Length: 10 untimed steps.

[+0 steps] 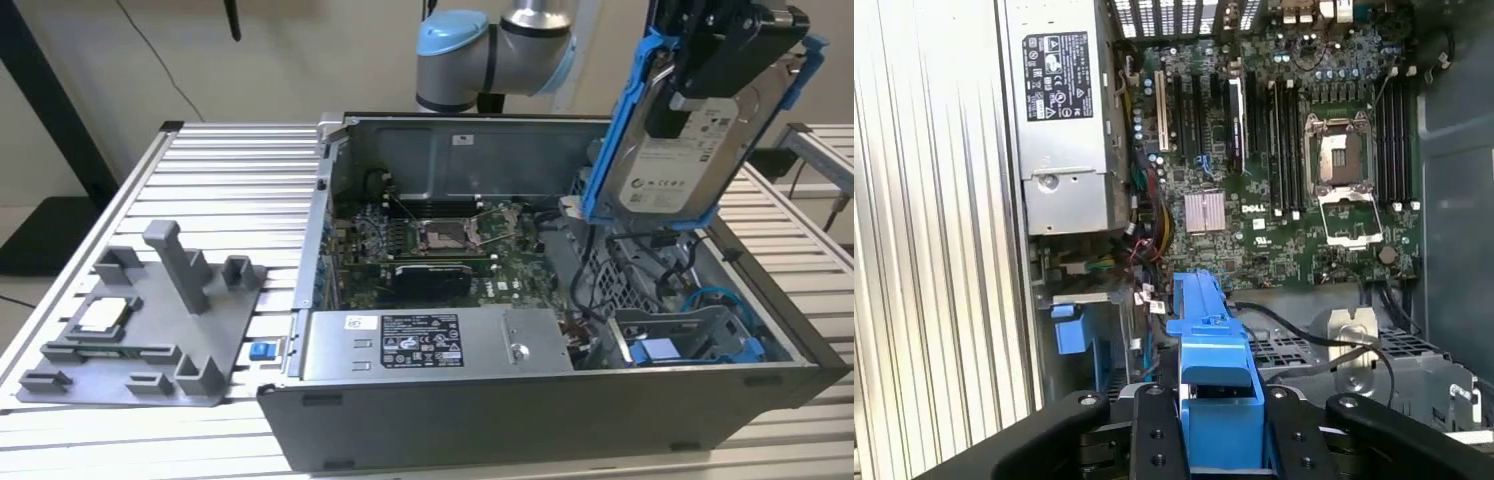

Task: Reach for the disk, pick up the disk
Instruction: 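Pick up the disk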

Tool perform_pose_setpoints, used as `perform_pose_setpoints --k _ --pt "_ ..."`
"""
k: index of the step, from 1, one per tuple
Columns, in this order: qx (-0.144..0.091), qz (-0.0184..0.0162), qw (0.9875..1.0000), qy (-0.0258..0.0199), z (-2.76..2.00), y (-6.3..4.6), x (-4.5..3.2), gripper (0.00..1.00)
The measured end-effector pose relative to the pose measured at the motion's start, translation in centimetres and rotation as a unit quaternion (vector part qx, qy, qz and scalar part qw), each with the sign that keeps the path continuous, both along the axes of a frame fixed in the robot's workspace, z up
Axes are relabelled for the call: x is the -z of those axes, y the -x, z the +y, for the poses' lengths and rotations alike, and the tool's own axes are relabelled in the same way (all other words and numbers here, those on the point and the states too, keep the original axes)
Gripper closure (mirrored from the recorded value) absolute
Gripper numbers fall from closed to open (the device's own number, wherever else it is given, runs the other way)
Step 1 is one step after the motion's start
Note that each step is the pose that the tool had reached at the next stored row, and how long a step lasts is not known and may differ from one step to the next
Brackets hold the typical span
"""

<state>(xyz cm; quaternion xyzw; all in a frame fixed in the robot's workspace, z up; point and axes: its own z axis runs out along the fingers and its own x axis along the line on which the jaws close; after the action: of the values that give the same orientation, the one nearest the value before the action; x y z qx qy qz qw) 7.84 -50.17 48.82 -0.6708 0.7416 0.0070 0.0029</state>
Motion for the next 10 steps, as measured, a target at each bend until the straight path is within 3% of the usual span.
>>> perform_pose_setpoints --k 10 --pt "0.0 0.0011 1.0 0.0 -2.88 0.0 0.15 1.0"
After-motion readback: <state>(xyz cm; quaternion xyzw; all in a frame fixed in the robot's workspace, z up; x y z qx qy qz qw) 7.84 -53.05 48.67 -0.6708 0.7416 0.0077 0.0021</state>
